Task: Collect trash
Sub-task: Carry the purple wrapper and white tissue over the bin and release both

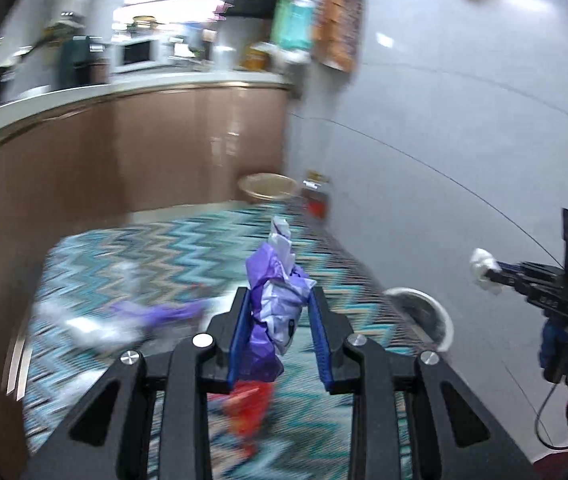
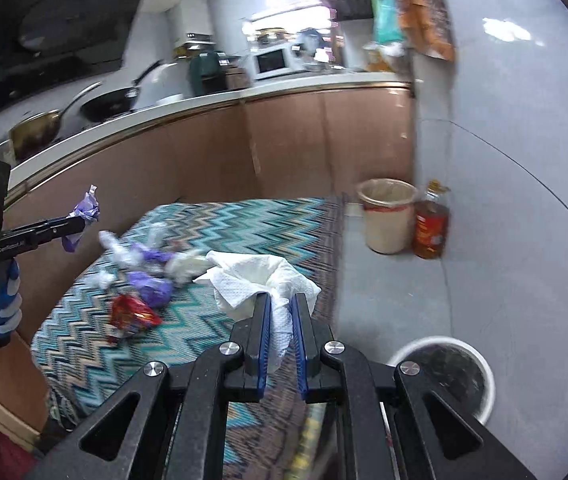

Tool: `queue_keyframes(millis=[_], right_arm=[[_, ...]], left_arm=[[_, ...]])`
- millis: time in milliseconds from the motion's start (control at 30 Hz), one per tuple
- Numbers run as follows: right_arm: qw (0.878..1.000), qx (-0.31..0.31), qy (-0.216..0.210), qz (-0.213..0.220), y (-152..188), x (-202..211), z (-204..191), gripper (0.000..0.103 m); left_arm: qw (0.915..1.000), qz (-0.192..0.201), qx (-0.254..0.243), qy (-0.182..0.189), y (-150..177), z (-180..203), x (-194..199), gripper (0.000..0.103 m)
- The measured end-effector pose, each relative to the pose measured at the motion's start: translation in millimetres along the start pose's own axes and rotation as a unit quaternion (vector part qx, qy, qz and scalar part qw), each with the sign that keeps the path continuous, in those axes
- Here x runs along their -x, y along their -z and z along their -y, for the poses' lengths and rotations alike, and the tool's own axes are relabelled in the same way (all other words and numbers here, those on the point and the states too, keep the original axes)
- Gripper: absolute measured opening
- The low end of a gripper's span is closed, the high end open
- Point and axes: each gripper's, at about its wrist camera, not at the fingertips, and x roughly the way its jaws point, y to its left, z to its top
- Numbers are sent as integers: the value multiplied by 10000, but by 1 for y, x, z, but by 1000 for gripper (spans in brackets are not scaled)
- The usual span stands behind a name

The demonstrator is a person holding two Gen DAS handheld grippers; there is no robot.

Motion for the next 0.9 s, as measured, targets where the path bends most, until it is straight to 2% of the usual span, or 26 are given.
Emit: queue_keyframes(millis=[133,233,400,500,767,900], right_arm=[[9987,-362,346,-102,18,6,47,11],[9965,-593,550,-218,30,6,79,11],[9896,-1045,865,-479,52,-3,131,11],[9858,-1186,1014,-612,59,-9,155,12],[9775,-1341,1272,-1018,71,-44,204,14],[9714,-1477,1379,-1247,82,-68,219,20]], left_arm=[[9969,-316,-468,543,-17,70,-54,28],[9903,-612,-824,938,-27,124,-102,28],[9795,-1049,-1132,1298,-34,189,-170,28],[9737,-1278,-1304,1361,-35,222,-210,28],[9656,-1890,-1120,1393,-27,264,-297,29],[9611,-2136,-1007,1433,-19,270,-326,29]])
